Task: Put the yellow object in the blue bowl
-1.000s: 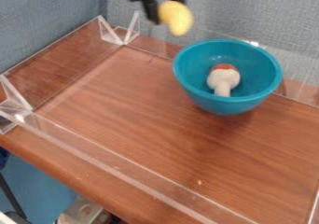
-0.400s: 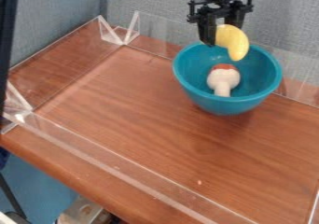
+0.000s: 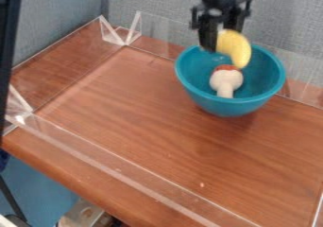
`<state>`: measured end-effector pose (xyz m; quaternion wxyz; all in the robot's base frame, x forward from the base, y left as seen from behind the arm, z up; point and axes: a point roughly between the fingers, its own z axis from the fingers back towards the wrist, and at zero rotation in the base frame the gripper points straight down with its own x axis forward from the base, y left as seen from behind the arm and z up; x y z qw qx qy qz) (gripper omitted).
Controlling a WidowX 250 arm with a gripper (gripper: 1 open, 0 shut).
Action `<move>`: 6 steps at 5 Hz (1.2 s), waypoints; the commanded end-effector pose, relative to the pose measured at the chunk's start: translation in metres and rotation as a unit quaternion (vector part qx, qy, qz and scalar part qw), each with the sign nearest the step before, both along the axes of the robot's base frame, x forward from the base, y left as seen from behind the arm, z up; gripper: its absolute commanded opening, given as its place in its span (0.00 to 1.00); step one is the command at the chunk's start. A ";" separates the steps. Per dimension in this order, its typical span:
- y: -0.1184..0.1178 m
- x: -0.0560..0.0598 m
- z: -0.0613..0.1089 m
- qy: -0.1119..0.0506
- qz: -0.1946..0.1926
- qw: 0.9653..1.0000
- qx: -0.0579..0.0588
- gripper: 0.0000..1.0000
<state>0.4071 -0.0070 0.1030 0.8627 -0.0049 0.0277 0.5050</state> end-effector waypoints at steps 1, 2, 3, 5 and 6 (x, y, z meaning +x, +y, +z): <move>0.004 -0.006 0.025 -0.044 0.037 0.998 0.008 0.00; 0.018 0.001 0.024 -0.047 0.078 0.996 0.007 0.00; 0.030 0.009 0.023 -0.052 0.116 0.992 0.004 0.00; 0.041 0.009 0.009 -0.058 0.061 0.996 0.005 1.00; 0.049 0.006 -0.005 -0.054 0.043 0.998 0.011 1.00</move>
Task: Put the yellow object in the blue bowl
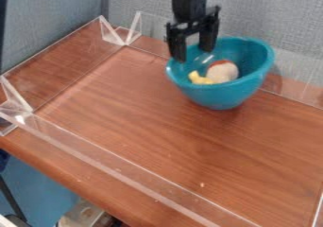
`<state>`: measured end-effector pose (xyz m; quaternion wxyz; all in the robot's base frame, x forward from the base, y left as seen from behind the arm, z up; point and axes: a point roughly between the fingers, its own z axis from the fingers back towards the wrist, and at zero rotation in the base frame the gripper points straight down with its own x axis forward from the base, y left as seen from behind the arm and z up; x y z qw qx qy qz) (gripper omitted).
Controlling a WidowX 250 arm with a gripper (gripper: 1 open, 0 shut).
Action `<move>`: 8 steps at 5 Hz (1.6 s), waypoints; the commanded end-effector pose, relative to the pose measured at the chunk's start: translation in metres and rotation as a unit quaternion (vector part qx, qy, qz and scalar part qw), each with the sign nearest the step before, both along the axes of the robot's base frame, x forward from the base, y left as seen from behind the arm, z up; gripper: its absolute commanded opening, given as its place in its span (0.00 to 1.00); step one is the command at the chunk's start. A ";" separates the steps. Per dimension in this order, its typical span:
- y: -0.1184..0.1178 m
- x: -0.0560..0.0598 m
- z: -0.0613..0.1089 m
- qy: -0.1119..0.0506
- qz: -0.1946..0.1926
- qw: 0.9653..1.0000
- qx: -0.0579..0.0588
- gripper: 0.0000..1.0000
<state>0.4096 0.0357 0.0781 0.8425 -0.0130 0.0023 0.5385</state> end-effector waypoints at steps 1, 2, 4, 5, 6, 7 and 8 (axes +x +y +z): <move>-0.017 0.006 0.012 -0.027 -0.010 1.000 0.005 1.00; -0.008 0.004 0.044 -0.033 -0.023 0.999 -0.012 1.00; 0.009 0.005 0.095 -0.048 -0.072 0.995 -0.043 1.00; 0.021 -0.002 0.118 -0.055 -0.107 0.991 -0.055 1.00; 0.028 -0.012 0.116 -0.058 -0.087 0.994 -0.045 1.00; 0.030 -0.023 0.108 -0.061 -0.069 0.995 -0.031 1.00; 0.033 -0.034 0.104 -0.067 -0.057 0.996 -0.018 1.00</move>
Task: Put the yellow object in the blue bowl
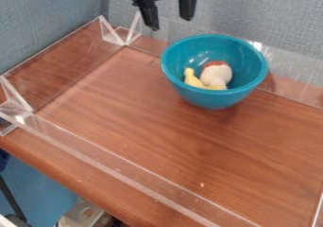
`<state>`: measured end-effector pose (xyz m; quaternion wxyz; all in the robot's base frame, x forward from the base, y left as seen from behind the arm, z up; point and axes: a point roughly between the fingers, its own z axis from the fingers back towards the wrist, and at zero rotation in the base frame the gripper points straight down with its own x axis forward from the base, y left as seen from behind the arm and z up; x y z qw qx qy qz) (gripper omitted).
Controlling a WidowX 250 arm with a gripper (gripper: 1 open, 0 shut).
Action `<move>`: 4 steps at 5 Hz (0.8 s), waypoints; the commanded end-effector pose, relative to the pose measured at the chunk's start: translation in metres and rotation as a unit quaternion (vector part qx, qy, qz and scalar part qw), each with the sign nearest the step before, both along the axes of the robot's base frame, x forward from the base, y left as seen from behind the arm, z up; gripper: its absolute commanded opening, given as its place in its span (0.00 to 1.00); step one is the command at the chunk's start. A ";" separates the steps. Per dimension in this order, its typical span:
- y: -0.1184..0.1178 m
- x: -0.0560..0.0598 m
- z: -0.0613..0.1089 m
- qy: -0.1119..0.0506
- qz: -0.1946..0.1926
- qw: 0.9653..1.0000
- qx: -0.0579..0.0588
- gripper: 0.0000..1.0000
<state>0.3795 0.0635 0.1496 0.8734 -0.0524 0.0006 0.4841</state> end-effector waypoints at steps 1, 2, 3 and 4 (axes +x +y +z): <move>0.014 -0.012 0.032 -0.052 -0.014 0.998 0.019 1.00; 0.023 -0.015 0.029 -0.066 -0.039 0.997 0.031 1.00; 0.032 -0.006 0.018 -0.080 -0.055 0.994 0.039 1.00; 0.038 0.003 0.008 -0.091 -0.071 0.992 0.045 1.00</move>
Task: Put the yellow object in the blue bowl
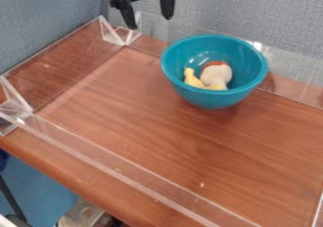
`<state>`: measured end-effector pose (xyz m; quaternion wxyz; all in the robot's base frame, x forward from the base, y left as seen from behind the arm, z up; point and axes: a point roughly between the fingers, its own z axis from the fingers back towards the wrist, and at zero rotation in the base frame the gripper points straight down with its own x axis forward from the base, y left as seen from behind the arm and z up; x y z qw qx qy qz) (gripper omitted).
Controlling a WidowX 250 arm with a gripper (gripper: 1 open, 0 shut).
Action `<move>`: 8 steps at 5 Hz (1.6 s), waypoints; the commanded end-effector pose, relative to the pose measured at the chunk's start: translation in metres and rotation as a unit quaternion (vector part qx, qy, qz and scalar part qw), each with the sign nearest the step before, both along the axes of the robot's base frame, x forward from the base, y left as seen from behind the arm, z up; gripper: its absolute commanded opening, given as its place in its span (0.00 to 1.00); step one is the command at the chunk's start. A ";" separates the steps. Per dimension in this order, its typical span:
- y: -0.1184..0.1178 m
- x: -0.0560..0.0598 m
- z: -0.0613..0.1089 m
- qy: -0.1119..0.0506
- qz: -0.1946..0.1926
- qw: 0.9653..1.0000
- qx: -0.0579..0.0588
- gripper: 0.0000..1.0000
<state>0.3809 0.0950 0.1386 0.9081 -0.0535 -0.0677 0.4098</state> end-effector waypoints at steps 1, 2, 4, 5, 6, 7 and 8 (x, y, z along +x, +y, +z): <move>0.004 0.004 0.008 -0.037 0.016 0.999 0.015 1.00; -0.001 0.006 0.001 -0.051 0.010 0.998 0.023 1.00; -0.002 0.010 0.003 -0.082 -0.046 0.995 0.033 1.00; -0.003 0.010 0.009 -0.096 -0.081 0.991 0.037 1.00; -0.003 0.010 0.014 -0.105 -0.072 0.991 0.047 1.00; -0.004 0.011 0.019 -0.115 -0.063 0.990 0.055 1.00; -0.008 0.012 0.025 -0.123 -0.061 0.989 0.060 1.00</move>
